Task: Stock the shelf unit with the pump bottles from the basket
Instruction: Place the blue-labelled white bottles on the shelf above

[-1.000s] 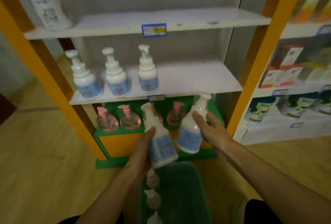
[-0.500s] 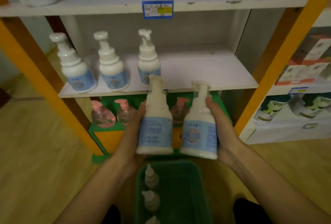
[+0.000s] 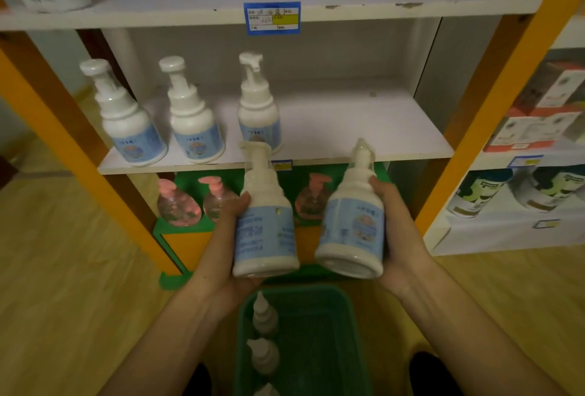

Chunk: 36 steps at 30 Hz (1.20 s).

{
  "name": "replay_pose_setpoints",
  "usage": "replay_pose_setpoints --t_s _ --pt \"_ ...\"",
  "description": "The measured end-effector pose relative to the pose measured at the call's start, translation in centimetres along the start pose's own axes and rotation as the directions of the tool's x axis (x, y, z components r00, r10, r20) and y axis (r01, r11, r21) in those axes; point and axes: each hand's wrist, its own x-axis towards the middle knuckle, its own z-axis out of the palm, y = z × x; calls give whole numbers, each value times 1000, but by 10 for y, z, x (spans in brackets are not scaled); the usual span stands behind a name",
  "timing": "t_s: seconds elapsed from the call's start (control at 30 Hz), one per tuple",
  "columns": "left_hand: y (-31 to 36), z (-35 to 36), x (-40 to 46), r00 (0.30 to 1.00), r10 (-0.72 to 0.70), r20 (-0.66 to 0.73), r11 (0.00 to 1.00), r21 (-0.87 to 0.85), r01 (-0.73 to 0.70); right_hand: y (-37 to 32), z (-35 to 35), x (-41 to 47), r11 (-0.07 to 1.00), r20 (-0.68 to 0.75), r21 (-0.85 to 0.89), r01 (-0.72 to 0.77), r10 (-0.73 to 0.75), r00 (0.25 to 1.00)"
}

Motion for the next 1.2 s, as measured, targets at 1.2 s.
replay_pose_setpoints --t_s 1.2 --pt "0 -2 22 999 -10 -52 1000 -19 9 -71 61 109 390 170 -722 571 -700 694"
